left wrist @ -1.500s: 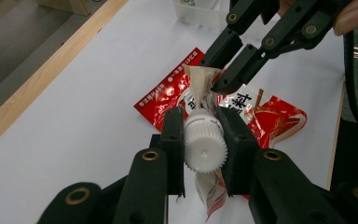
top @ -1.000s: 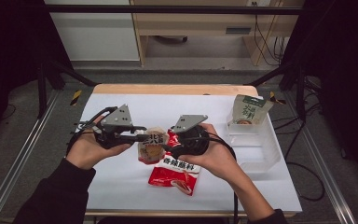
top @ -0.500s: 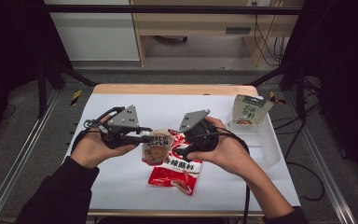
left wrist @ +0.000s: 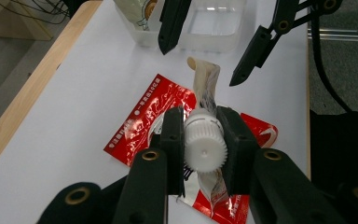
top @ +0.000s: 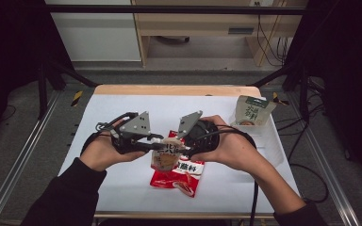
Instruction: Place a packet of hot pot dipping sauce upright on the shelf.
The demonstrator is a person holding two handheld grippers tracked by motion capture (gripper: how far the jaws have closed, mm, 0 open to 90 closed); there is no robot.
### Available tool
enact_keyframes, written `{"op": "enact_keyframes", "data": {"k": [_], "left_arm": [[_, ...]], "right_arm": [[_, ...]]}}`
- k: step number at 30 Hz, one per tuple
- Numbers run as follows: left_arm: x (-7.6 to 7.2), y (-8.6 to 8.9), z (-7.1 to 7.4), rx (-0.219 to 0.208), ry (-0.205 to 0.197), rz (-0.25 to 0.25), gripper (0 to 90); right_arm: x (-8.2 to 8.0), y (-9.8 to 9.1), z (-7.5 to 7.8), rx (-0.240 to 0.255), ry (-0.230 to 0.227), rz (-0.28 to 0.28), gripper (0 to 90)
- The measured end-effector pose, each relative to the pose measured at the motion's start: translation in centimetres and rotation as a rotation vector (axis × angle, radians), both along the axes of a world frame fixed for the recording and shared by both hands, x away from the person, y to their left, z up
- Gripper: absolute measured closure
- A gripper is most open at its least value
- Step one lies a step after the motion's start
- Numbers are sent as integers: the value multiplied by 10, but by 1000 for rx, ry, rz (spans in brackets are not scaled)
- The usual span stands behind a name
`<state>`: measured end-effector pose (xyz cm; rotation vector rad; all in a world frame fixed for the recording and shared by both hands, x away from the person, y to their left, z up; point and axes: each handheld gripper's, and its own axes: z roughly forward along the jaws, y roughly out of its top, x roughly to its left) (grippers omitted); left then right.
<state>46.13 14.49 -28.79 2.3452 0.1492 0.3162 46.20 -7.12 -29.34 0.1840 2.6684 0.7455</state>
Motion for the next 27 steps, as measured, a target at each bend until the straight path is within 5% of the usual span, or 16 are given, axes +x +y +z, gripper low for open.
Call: {"op": "enact_keyframes", "data": {"k": [11,19,27], "left_arm": [[-4,-8,-2,4,5,-37,736],[-4,-8,-2,-5,4,-39,735],[-2,-8,-6,-18,4,-21,733]], "right_arm": [[2,14,3,-39,45,57,526],[0,15,-3,-72,45,100,749],[1,16,-1,-78,68,73,854]]}}
